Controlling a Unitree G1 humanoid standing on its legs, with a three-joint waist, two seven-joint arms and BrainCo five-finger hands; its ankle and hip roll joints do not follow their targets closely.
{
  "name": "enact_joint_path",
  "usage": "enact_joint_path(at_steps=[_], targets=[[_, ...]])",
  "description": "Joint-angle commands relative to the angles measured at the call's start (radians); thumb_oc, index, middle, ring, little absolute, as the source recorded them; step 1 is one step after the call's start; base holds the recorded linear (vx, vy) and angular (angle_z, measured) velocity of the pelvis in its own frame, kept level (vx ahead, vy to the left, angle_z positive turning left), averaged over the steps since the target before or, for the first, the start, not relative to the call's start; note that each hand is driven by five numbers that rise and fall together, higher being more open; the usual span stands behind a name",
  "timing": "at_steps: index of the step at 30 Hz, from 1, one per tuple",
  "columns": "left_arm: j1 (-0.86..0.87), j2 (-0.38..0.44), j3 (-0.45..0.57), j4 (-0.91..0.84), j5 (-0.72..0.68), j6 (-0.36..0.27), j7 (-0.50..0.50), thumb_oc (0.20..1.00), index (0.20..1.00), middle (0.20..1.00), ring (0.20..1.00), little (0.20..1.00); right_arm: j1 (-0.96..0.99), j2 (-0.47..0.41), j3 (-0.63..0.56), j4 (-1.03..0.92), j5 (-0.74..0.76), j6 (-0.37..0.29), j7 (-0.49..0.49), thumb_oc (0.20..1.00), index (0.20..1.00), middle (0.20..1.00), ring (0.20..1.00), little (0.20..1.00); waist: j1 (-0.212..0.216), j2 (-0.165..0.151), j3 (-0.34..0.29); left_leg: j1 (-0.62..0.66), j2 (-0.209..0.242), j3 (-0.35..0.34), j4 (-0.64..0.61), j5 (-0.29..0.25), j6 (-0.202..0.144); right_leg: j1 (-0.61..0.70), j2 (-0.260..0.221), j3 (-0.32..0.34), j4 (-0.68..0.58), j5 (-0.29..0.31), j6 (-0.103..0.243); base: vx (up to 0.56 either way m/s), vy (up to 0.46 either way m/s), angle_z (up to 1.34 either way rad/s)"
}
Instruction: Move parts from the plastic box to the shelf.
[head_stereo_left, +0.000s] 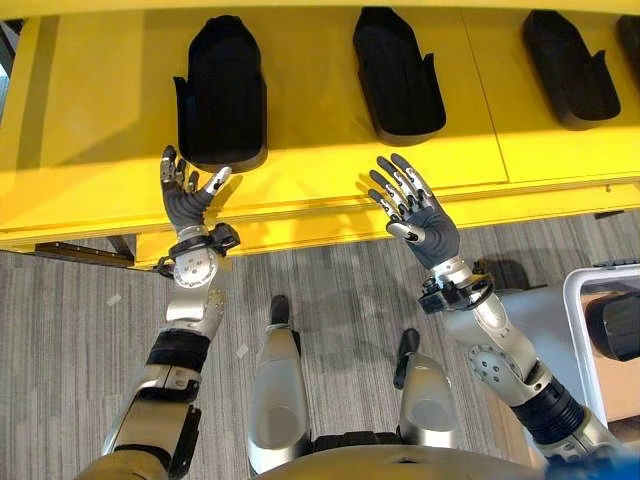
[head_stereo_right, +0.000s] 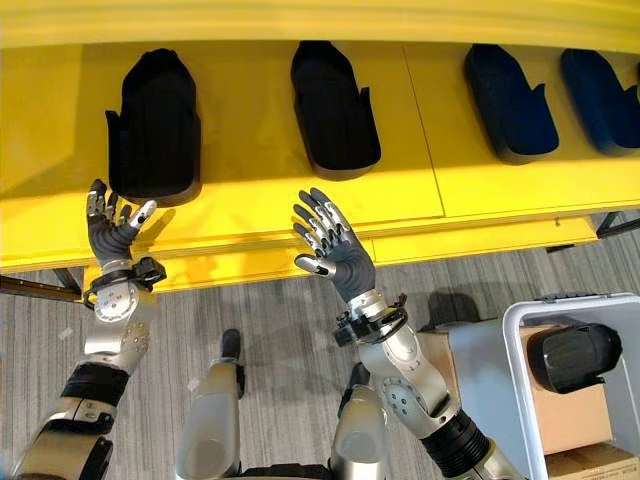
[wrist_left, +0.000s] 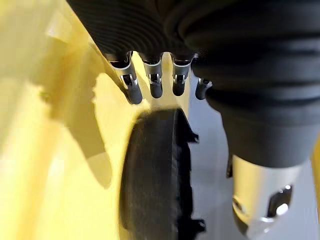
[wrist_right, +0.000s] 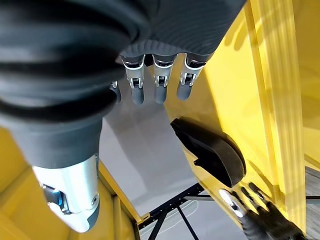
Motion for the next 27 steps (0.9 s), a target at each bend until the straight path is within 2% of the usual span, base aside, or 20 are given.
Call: enact_joint_path(at_steps=[1, 7, 10, 13, 14, 18, 22, 27], targets=[[0.066, 0.010, 0.049, -0.063, 0.041, -0.033, -0.003, 1.000, 1.000, 1.000, 1.000, 1.000, 0.015, 0.003, -0.043, -0.116, 0.008, -0.046, 0.035, 1.000, 1.000, 1.000, 1.000, 1.000, 0.016, -0.017, -0.049, 0.033, 0.046, 0.033, -0.025, 0.010, 0.010, -0.054, 0.001, 0.037, 0.031, 0.056, -0.041, 0.00, 0.000, 0.00], [0.180, 0.018, 0.088, -0.155, 0.070, -0.025, -0.031, 1.000, 1.000, 1.000, 1.000, 1.000, 0.012, -0.005, -0.060, -0.125, 0.005, -0.041, 0.042, 1.000, 1.000, 1.000, 1.000, 1.000, 0.030, -0.009, -0.047, 0.033, 0.041, 0.030, -0.029, 0.011, 0.014, -0.051, -0.002, 0.031, 0.030, 0.057, -0.042, 0.00, 0.000, 0.00], [0.228, 0.025, 0.074, -0.209, 0.083, -0.015, -0.068, 1.000, 1.000, 1.000, 1.000, 1.000, 0.012, -0.007, -0.072, -0.130, 0.000, -0.039, 0.044, 1.000, 1.000, 1.000, 1.000, 1.000, 0.034, -0.006, -0.046, 0.029, 0.040, 0.029, -0.029, 0.012, 0.016, -0.053, -0.003, 0.031, 0.032, 0.056, -0.042, 0.00, 0.000, 0.00], [0.254, 0.049, 0.039, -0.245, 0.156, 0.000, -0.098, 1.000, 1.000, 1.000, 1.000, 1.000, 0.010, -0.008, -0.082, -0.130, 0.001, -0.042, 0.050, 1.000, 1.000, 1.000, 1.000, 1.000, 0.037, -0.003, -0.043, 0.031, 0.039, 0.027, -0.031, 0.013, 0.017, -0.051, -0.003, 0.029, 0.031, 0.056, -0.042, 0.00, 0.000, 0.00], [0.269, 0.077, 0.012, -0.274, 0.232, 0.012, -0.108, 1.000, 1.000, 1.000, 1.000, 1.000, 0.011, -0.012, -0.088, -0.133, 0.001, -0.046, 0.053, 1.000, 1.000, 1.000, 1.000, 1.000, 0.038, -0.002, -0.043, 0.030, 0.039, 0.027, -0.030, 0.012, 0.018, -0.051, -0.004, 0.028, 0.033, 0.055, -0.041, 0.01, 0.003, 0.03], [0.272, 0.106, -0.023, -0.289, 0.314, 0.026, -0.114, 1.000, 1.000, 1.000, 1.000, 1.000, 0.014, -0.018, -0.094, -0.140, 0.000, -0.049, 0.056, 1.000, 1.000, 1.000, 1.000, 1.000, 0.037, -0.001, -0.040, 0.030, 0.039, 0.029, -0.029, 0.013, 0.018, -0.053, -0.004, 0.030, 0.034, 0.055, -0.040, 0.00, 0.002, 0.01], [0.284, 0.189, -0.056, -0.322, 0.539, 0.061, -0.098, 1.000, 1.000, 1.000, 1.000, 1.000, 0.023, -0.030, -0.109, -0.146, -0.006, -0.058, 0.057, 1.000, 1.000, 1.000, 1.000, 1.000, 0.037, 0.000, -0.034, 0.035, 0.042, 0.031, -0.023, 0.005, 0.018, -0.054, -0.003, 0.035, 0.041, 0.049, -0.039, 0.00, 0.000, 0.00], [0.302, 0.295, -0.075, -0.387, 0.771, 0.068, -0.090, 1.000, 1.000, 1.000, 1.000, 1.000, 0.037, -0.053, -0.129, -0.157, -0.007, -0.067, 0.064, 1.000, 1.000, 1.000, 1.000, 1.000, 0.035, 0.002, -0.038, 0.032, 0.042, 0.033, -0.026, 0.008, 0.018, -0.061, -0.005, 0.036, 0.042, 0.052, -0.035, 0.00, 0.000, 0.00]])
